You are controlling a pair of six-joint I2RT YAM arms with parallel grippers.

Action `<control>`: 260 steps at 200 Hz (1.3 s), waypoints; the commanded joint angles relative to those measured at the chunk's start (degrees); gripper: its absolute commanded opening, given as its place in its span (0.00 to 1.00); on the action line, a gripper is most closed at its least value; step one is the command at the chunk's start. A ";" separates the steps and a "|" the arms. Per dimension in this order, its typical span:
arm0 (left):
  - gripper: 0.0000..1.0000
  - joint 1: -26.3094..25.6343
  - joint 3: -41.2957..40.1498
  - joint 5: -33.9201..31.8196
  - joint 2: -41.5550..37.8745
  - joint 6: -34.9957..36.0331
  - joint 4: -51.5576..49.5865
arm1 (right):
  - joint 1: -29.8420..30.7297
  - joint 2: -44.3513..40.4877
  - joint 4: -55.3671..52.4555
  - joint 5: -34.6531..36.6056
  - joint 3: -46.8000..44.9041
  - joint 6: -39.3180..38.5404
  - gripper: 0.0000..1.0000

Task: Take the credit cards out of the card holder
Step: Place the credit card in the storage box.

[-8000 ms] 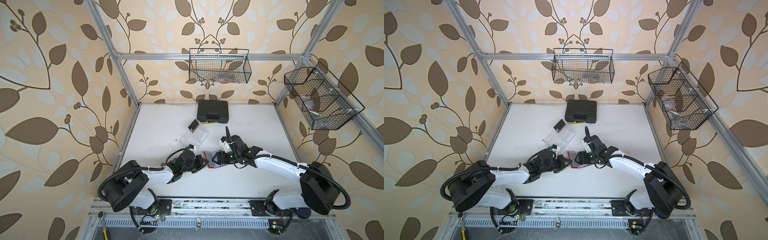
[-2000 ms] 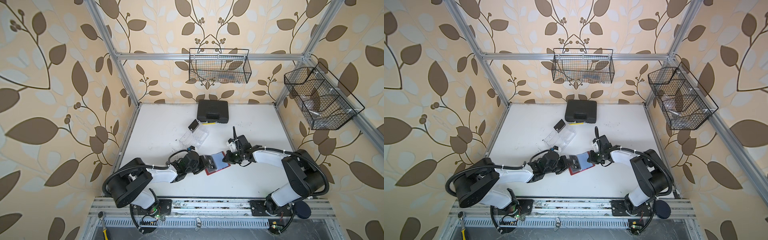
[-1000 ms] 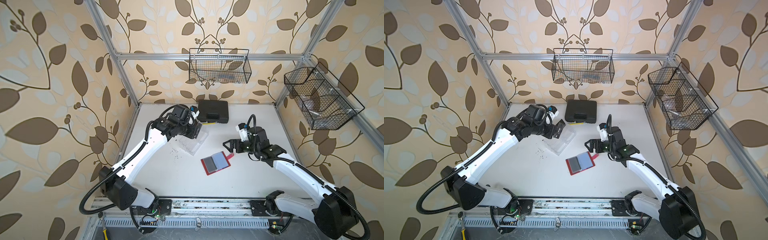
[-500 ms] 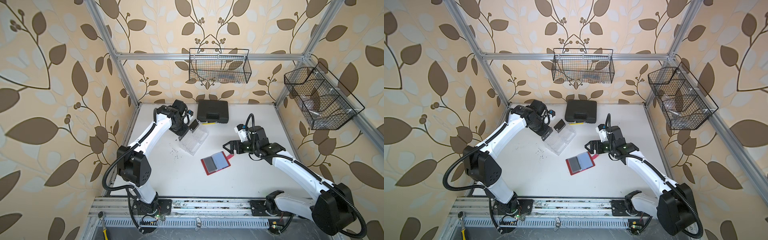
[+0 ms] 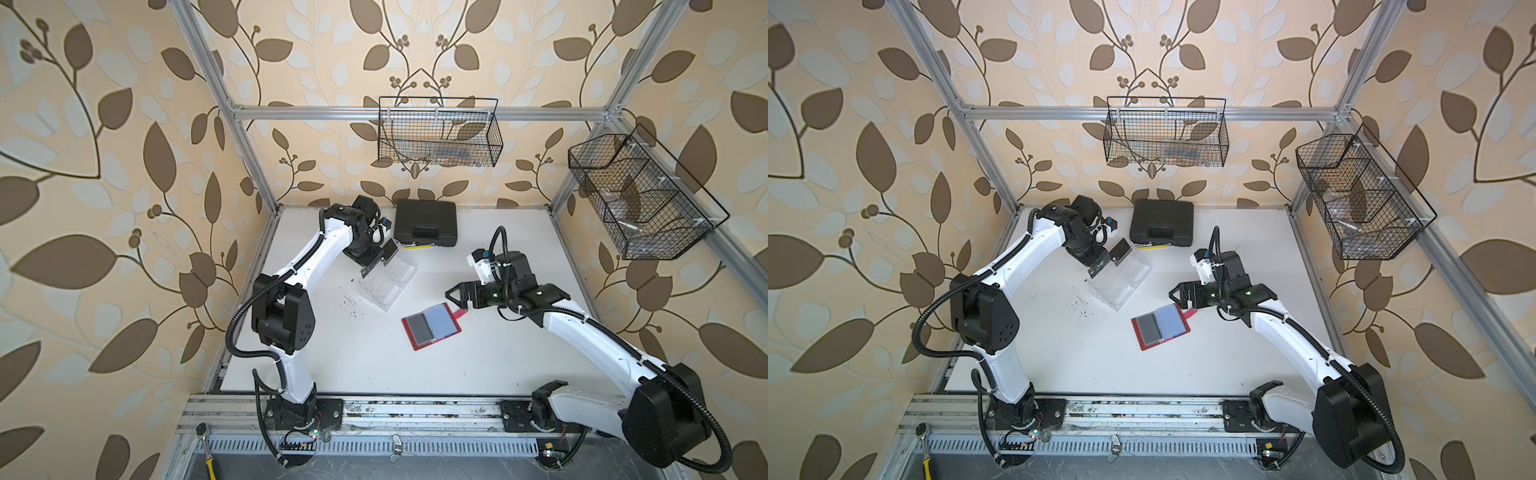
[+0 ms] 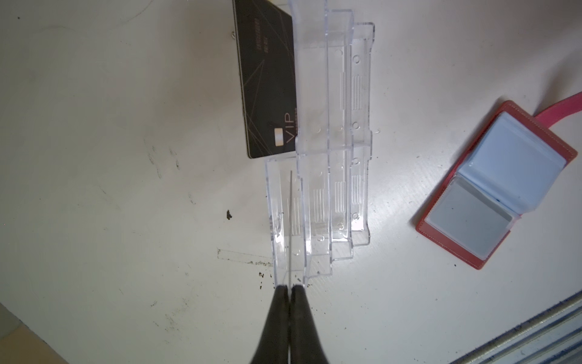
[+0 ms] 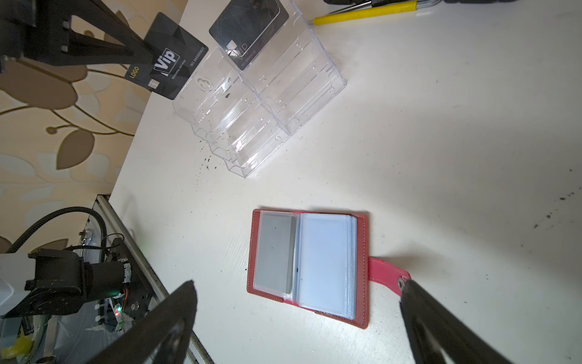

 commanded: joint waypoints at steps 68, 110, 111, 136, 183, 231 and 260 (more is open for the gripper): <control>0.00 1.45 1.22 3.25 2.20 1.81 -1.01 | -0.65 0.44 -1.24 -0.80 1.97 -1.18 1.00; 0.00 1.58 1.28 4.38 3.67 1.48 -1.49 | -0.64 0.94 -1.20 -1.02 2.19 -0.99 1.00; 0.00 1.60 1.30 4.37 3.73 1.47 -1.47 | -0.60 0.96 -1.18 -0.99 2.19 -0.99 1.00; 0.00 1.62 1.85 5.07 4.69 1.02 -1.93 | -0.73 0.99 -1.20 -0.88 2.19 -0.99 1.00; 0.04 2.05 2.30 3.97 5.18 -1.06 -1.87 | -0.71 1.08 -1.19 -0.99 2.01 -0.84 1.00; 0.17 3.97 4.34 3.95 4.81 -3.55 -2.41 | -0.58 1.48 -0.29 -1.36 1.67 -0.03 1.00; 0.25 5.12 5.14 4.29 3.49 -4.33 -2.40 | -0.65 1.78 0.40 -1.82 1.57 0.50 1.00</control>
